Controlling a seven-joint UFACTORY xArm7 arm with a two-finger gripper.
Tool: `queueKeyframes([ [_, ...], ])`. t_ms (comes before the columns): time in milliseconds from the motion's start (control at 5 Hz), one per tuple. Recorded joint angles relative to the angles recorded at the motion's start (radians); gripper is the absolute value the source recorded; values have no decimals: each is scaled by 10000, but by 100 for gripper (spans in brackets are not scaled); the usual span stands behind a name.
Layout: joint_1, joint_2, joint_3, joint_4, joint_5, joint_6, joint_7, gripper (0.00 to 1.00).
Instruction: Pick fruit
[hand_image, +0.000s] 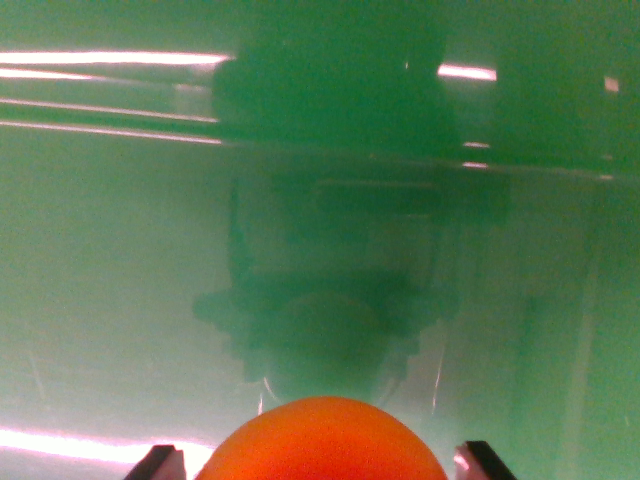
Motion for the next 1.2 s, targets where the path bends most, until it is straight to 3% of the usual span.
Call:
queueKeyframes([
  [200,4,-122,-1,258,-7,380,-1,100],
  [400,4,-122,-1,258,-7,380,-1,100],
  [600,8,-251,-2,531,-14,781,-1,100],
  [800,8,-251,-2,531,-14,781,-1,100],
  [1000,12,-382,-4,808,-21,1189,-2,100],
  [1200,12,-382,-4,808,-21,1189,-2,100],
])
